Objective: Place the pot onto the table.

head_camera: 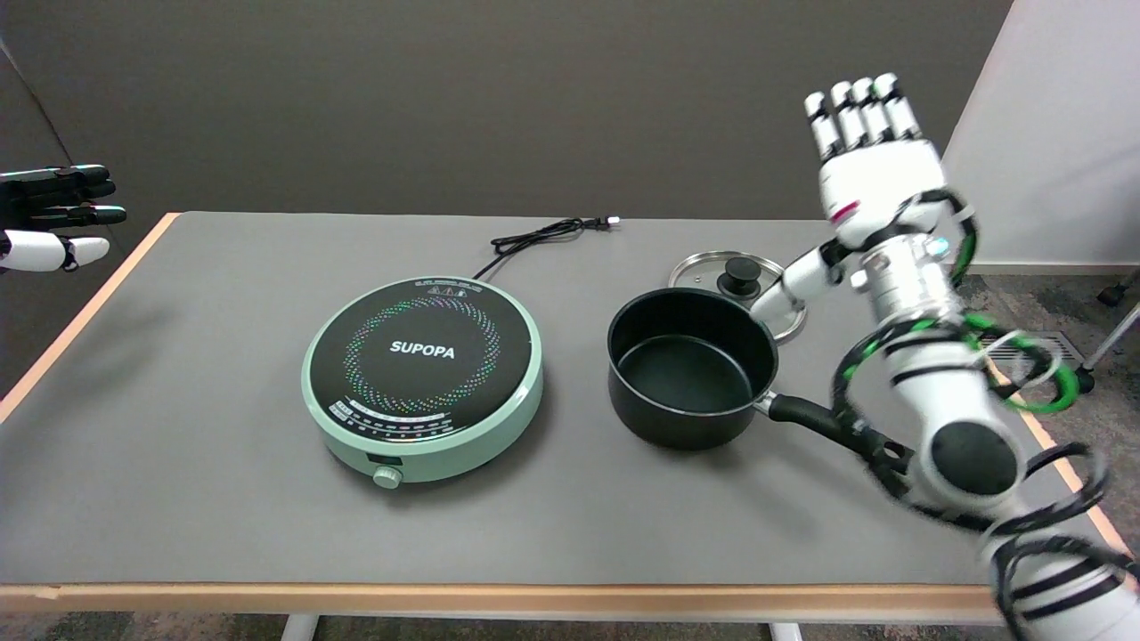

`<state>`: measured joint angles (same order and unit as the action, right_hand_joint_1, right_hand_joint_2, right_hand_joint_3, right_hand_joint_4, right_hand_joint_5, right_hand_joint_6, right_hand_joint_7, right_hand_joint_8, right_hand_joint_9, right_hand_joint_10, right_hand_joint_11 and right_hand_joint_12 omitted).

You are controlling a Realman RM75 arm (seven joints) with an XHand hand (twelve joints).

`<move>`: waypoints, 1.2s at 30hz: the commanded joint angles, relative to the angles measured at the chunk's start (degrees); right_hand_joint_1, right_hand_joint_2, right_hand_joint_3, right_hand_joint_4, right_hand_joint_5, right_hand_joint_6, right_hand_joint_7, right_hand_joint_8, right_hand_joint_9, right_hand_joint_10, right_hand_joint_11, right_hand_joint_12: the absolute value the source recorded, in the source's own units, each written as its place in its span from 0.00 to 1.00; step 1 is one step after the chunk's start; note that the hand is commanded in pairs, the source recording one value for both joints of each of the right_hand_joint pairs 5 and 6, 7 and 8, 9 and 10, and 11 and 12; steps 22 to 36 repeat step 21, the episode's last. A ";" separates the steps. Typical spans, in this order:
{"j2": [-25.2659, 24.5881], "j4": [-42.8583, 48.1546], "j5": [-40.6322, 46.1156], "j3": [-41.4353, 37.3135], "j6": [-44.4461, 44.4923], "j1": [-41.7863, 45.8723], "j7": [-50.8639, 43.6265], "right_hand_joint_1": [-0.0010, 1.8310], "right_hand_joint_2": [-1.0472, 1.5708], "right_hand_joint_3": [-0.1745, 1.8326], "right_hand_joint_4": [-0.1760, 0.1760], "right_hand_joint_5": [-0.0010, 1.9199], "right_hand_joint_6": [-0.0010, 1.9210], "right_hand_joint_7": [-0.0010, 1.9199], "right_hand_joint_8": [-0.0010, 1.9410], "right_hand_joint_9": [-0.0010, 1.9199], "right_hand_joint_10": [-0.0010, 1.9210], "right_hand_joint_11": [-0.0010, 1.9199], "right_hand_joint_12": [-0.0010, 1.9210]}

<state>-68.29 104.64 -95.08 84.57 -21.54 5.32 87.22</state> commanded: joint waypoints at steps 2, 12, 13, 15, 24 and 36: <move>17.88 -8.27 19.11 -32.69 18.56 4.57 18.93 0.32 0.39 0.00 0.57 0.00 0.00 0.00 0.00 0.00 0.00 0.00 0.00; 16.59 -11.94 35.00 -44.53 19.41 13.45 19.91 0.31 0.52 0.00 0.56 0.00 0.00 0.00 0.00 0.00 0.00 0.00 0.00; 16.27 -12.07 36.12 -44.84 19.57 13.89 20.17 0.32 0.55 0.00 0.56 0.00 0.00 0.00 0.00 0.00 0.00 0.00 0.00; 15.42 -12.26 39.12 -45.59 21.02 14.37 21.21 0.34 0.61 0.01 0.59 0.01 0.01 0.01 0.01 0.01 0.01 0.01 0.01; 12.99 -12.32 52.81 -48.37 30.86 14.34 21.90 0.36 0.73 0.07 0.57 0.03 0.03 0.03 0.02 0.03 0.03 0.03 0.03; 12.99 -12.32 52.81 -48.37 30.86 14.34 21.90 0.36 0.73 0.07 0.57 0.03 0.03 0.03 0.02 0.03 0.03 0.03 0.03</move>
